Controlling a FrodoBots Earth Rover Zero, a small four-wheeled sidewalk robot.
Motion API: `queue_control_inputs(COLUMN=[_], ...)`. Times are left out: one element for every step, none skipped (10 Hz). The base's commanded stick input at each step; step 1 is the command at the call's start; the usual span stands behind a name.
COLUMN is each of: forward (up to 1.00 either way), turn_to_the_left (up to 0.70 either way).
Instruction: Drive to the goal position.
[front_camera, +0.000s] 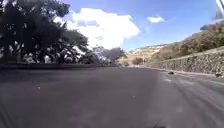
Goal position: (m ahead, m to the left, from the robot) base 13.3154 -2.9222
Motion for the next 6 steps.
queue_control_inputs(forward=[0.50, 0.50, 0.50, 0.50, 0.50, 0.50], turn_to_the_left=[0.00, 0.00, 0.00, 0.00, 0.00, 0.00])
